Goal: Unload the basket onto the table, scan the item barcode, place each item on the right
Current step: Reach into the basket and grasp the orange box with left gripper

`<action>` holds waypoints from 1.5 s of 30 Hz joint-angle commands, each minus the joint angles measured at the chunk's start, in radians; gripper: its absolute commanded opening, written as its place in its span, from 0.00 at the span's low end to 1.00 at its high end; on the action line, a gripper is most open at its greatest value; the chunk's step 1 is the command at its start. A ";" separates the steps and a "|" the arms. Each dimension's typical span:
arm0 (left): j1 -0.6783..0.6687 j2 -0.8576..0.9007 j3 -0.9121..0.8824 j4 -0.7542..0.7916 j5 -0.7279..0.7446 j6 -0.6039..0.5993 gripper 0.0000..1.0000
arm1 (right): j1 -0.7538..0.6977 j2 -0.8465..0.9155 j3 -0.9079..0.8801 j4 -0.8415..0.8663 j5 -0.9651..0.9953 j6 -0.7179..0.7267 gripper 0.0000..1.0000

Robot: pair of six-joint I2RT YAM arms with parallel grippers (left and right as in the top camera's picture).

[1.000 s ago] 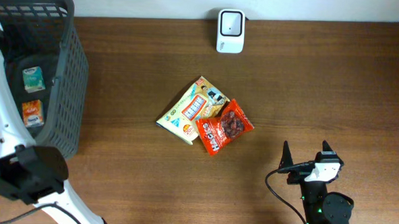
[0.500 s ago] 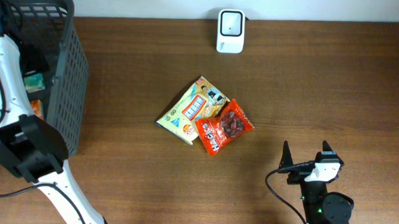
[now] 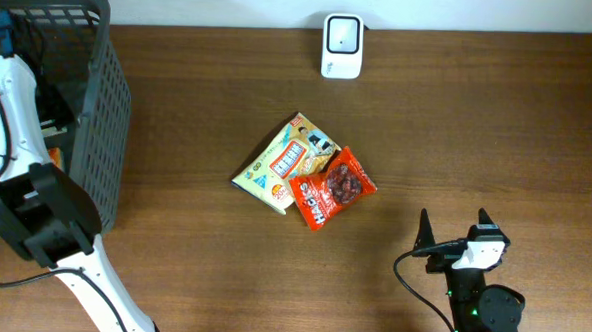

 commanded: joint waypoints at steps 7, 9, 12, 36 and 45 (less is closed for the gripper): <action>0.010 0.024 -0.100 0.040 -0.031 -0.021 0.62 | 0.006 -0.004 -0.005 -0.007 0.008 0.010 0.98; 0.013 0.024 -0.119 0.048 -0.031 -0.021 0.57 | 0.006 -0.004 -0.005 -0.007 0.008 0.011 0.98; 0.016 0.024 -0.164 0.060 -0.032 -0.021 0.58 | 0.006 -0.004 -0.005 -0.007 0.008 0.010 0.98; 0.029 0.028 -0.367 0.231 0.019 -0.031 0.64 | 0.006 -0.004 -0.005 -0.007 0.008 0.010 0.98; 0.029 0.027 -0.366 0.224 0.003 0.019 0.00 | 0.006 -0.004 -0.005 -0.007 0.008 0.010 0.98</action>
